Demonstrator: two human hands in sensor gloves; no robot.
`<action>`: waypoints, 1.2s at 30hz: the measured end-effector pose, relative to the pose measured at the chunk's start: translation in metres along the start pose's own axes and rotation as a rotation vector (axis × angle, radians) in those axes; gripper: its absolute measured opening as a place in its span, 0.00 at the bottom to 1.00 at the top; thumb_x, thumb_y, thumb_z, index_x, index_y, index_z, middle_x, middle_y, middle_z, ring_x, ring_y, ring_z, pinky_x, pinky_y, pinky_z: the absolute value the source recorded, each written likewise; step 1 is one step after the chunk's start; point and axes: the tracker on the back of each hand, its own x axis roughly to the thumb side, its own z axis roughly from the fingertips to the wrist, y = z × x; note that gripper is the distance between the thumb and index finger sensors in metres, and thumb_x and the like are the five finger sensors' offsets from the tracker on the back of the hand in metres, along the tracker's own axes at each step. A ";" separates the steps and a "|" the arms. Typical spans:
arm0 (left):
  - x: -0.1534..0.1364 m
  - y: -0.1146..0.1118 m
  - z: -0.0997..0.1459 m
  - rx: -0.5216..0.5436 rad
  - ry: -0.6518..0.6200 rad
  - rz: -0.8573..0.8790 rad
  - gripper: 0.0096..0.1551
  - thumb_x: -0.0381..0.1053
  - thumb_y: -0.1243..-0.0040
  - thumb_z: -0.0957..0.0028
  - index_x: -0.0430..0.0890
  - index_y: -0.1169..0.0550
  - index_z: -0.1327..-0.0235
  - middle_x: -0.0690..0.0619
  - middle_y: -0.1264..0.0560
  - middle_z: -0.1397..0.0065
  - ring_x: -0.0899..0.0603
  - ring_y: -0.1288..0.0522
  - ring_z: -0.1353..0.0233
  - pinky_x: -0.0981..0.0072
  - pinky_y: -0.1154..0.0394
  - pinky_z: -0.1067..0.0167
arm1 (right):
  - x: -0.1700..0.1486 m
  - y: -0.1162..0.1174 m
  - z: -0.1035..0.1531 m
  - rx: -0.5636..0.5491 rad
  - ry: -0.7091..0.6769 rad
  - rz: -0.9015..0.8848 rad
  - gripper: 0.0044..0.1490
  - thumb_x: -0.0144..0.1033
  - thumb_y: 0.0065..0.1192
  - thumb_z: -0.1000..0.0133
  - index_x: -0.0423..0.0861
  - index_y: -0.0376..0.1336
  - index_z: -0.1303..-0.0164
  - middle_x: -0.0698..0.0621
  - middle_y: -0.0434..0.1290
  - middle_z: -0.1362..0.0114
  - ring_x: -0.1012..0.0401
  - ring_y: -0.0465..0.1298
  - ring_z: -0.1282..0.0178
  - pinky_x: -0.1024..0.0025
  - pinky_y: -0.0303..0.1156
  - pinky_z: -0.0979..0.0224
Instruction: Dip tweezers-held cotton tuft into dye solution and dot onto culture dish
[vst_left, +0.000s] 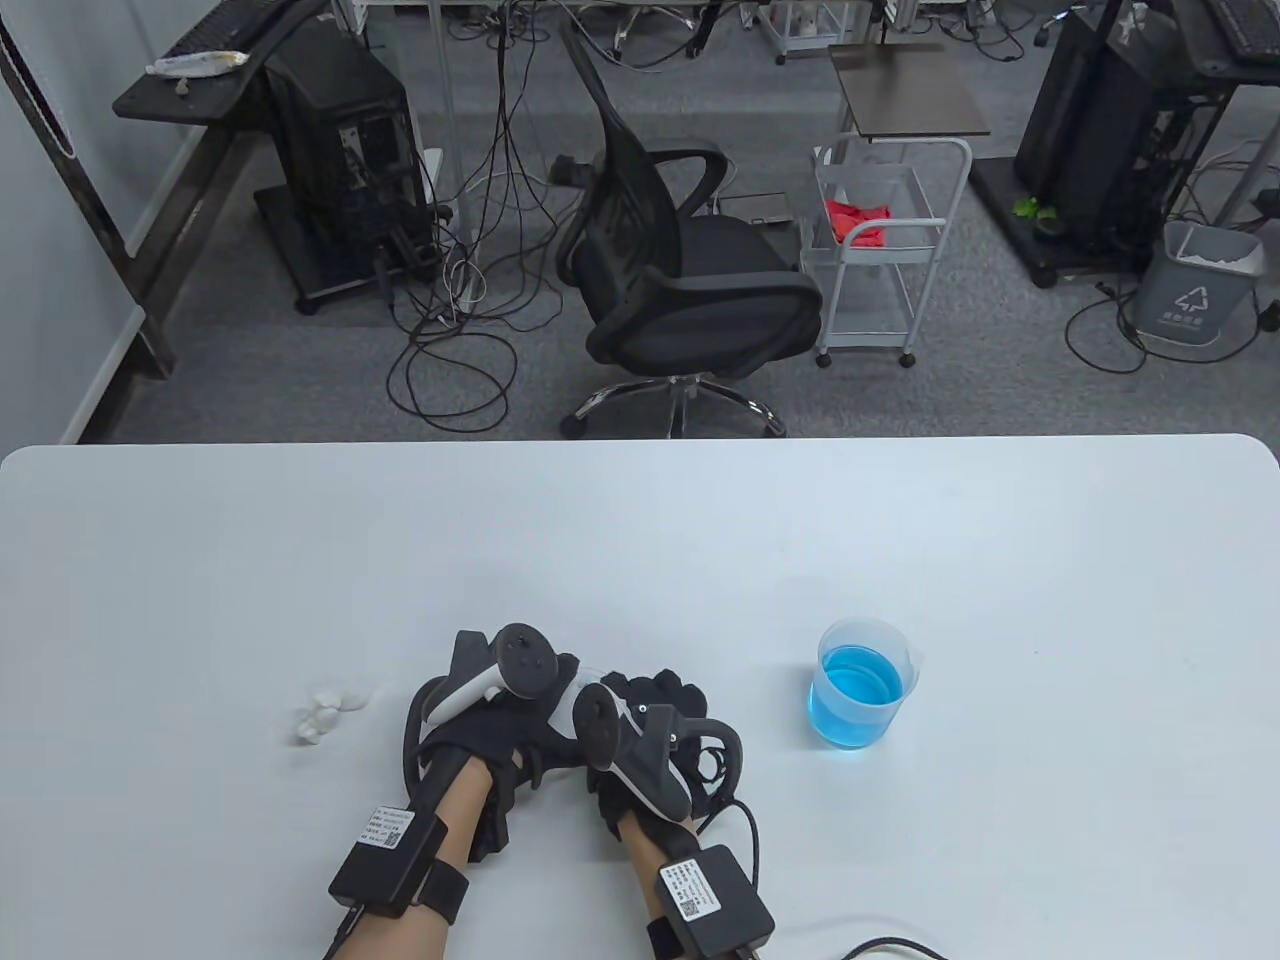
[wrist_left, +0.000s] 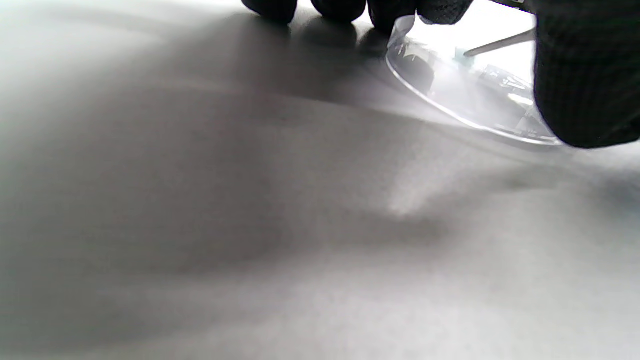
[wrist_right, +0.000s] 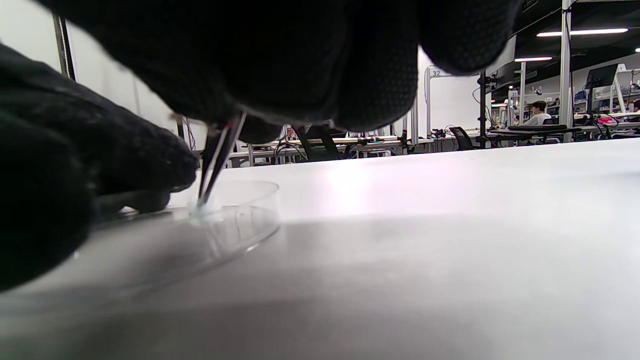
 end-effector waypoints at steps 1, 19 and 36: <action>0.000 0.000 0.000 0.000 -0.001 0.002 0.61 0.78 0.36 0.55 0.63 0.55 0.17 0.62 0.59 0.12 0.45 0.60 0.10 0.47 0.53 0.18 | 0.000 0.000 0.000 -0.002 -0.001 -0.003 0.20 0.38 0.78 0.55 0.47 0.81 0.55 0.56 0.83 0.61 0.58 0.82 0.45 0.45 0.70 0.35; 0.000 0.000 0.000 0.000 -0.001 0.002 0.61 0.78 0.36 0.55 0.63 0.55 0.17 0.62 0.59 0.12 0.45 0.60 0.10 0.47 0.53 0.18 | 0.003 0.007 0.000 0.033 -0.016 0.010 0.20 0.38 0.72 0.53 0.46 0.78 0.53 0.56 0.81 0.60 0.57 0.81 0.44 0.45 0.69 0.34; 0.000 0.000 0.000 0.000 -0.003 0.003 0.61 0.78 0.36 0.55 0.63 0.55 0.17 0.62 0.59 0.12 0.45 0.60 0.10 0.47 0.54 0.18 | 0.006 0.009 0.001 0.054 -0.037 0.021 0.22 0.36 0.67 0.51 0.46 0.77 0.50 0.55 0.81 0.56 0.56 0.79 0.40 0.43 0.67 0.32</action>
